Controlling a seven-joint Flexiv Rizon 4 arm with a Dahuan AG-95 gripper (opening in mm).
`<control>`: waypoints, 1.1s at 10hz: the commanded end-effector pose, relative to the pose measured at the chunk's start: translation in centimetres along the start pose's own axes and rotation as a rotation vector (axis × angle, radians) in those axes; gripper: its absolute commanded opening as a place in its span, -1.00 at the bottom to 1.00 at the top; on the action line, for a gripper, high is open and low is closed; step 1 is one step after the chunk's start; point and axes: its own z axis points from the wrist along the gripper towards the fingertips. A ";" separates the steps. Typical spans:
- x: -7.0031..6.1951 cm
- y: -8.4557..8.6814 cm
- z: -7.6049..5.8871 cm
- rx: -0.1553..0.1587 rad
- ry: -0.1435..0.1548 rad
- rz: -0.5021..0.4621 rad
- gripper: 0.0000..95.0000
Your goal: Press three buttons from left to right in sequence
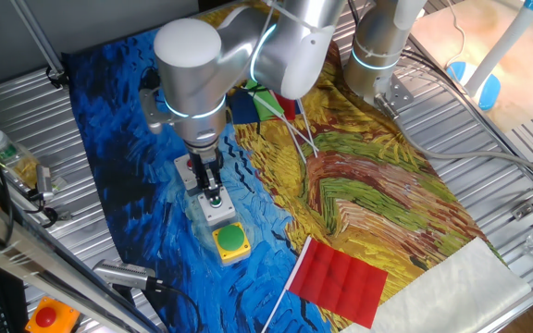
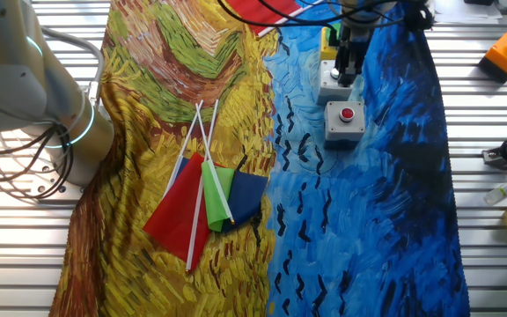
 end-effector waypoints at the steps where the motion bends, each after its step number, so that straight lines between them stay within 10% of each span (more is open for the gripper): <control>1: 0.0 -0.1 0.0 -0.003 0.002 0.000 -0.20; 11: -0.2 -0.3 0.8 -0.015 -0.004 0.000 -0.20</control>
